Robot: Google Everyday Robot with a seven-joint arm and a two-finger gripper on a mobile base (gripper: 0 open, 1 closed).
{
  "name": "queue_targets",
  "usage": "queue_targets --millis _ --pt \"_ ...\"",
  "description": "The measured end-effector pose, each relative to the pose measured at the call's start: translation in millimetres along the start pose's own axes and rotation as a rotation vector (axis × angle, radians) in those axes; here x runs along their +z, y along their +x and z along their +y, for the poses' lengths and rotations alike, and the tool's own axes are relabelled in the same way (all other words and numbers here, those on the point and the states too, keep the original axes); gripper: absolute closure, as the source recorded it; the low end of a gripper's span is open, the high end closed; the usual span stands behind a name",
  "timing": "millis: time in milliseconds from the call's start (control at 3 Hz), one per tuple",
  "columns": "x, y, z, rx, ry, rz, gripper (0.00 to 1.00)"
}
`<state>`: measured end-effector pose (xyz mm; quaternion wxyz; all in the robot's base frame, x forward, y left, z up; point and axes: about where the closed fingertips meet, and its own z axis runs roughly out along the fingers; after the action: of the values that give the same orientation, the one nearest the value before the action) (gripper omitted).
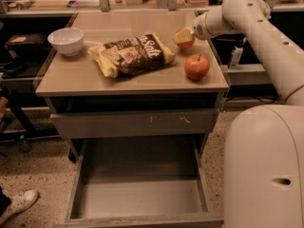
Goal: Pick orange from middle drawer and place on counter
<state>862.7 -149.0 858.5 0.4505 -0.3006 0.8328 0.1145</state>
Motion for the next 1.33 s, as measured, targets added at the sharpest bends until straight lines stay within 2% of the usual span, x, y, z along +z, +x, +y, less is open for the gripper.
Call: queue_targets --millis 333,667,1333 --pt "2.3 3.3 2.1 -0.002 -0.006 0.011 1.0" --pt "2.3 3.3 2.1 -0.002 -0.006 0.011 0.81" --pt "2.4 3.4 2.2 -0.002 -0.006 0.011 0.34"
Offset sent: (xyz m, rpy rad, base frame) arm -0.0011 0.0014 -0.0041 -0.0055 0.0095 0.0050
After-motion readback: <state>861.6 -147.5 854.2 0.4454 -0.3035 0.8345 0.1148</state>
